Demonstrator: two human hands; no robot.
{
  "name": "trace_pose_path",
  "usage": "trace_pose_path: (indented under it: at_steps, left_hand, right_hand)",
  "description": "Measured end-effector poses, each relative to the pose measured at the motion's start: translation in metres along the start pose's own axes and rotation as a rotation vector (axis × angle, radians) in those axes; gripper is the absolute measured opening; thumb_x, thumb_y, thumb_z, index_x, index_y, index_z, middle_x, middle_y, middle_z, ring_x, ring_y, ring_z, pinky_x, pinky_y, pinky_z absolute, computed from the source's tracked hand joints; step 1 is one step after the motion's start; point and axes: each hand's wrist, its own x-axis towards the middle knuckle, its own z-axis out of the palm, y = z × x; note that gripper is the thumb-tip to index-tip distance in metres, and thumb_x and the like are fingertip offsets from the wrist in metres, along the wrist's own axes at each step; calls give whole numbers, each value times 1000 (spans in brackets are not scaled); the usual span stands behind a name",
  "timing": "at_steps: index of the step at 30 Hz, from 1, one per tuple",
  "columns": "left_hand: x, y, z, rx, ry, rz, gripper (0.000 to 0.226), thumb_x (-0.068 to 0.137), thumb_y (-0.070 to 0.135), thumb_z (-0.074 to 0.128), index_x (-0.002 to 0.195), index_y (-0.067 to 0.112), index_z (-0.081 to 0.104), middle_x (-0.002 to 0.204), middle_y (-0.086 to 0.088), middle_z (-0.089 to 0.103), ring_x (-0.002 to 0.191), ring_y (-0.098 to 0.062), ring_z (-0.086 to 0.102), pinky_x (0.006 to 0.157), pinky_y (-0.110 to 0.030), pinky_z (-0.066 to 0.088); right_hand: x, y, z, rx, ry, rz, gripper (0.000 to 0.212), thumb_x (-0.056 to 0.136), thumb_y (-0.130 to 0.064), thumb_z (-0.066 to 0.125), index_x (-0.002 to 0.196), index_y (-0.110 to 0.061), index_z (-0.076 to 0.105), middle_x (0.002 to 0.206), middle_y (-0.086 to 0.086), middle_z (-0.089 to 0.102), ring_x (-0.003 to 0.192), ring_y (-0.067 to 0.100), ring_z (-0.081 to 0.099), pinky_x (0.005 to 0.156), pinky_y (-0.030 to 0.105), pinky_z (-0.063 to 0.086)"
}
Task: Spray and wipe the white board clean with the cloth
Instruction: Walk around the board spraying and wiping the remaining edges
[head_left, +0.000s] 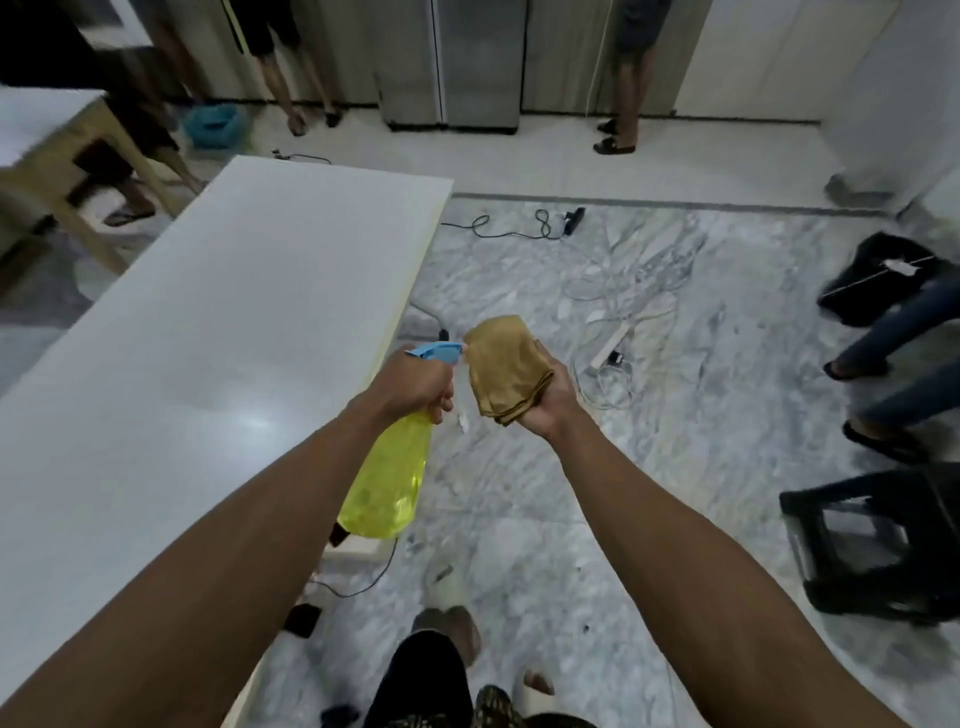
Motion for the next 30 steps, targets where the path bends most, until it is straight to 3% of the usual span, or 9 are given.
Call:
trace_pose_path:
  at_steps: [5,9,14,17,21,24,27,30]
  left_hand:
    - [111,35,-49,35,24,19,39,96,-3,50,125,11,72,72,-16,61,66,-29,64,43,-28,51]
    - [189,66,-91,60,-20,31,46,90,-7,50,123,13,75,78,-19,63,71,-32,64,45,-30,55]
    - [256,103,-130,92,-40,38,43,86,1,54,120,17,75,77,-15,67,67,-30,66,48,-30,57]
    - [298,117,-148,153,-35,14,58,69,17,53,119,0,76,69,-11,72,66,-33,73,65,-41,62]
    - [342,131,-162,167,-14,11,45,83,8,50,117,15,78,66,-13,70,57,-31,69,55,-30,55]
    - [378,138,-169,180,-3,-17,46,82,8,49,120,14,75,58,-8,68,50,-26,67,56,-29,53]
    - [415,145,-176,124,4,-60,54,75,13,55,126,6,71,66,-11,71,60,-33,73,61,-36,61]
    - [459,156,-189,58,41,-69,58,71,14,60,128,8,72,79,-18,72,73,-43,76,61,-42,65]
  right_hand:
    - [109,-41,48,-8,-46,-26,51,101,-45,46,111,-3,72,117,17,70,102,32,69,101,48,47]
    - [179,-66,85,24,-36,-26,52,100,-45,45,123,-3,64,123,19,66,111,33,63,108,46,42]
    - [237,-96,125,118,-6,-37,54,102,-45,43,111,1,71,111,21,71,96,34,70,87,51,54]
    - [274,-114,143,118,-8,-49,57,101,-44,43,102,2,75,111,21,71,95,34,71,94,48,51]
    - [319,-140,163,94,-10,-52,52,101,-44,45,117,0,68,122,20,66,110,34,63,107,46,43]
    - [352,-156,167,67,-5,-45,53,101,-44,44,113,0,70,120,20,67,108,34,64,106,46,44]
    - [391,-174,168,29,17,-46,52,100,-45,44,119,-2,67,123,19,65,110,34,62,108,47,40]
    - [435,-194,162,24,91,-25,54,101,-47,40,114,-3,70,118,19,69,105,33,65,99,45,48]
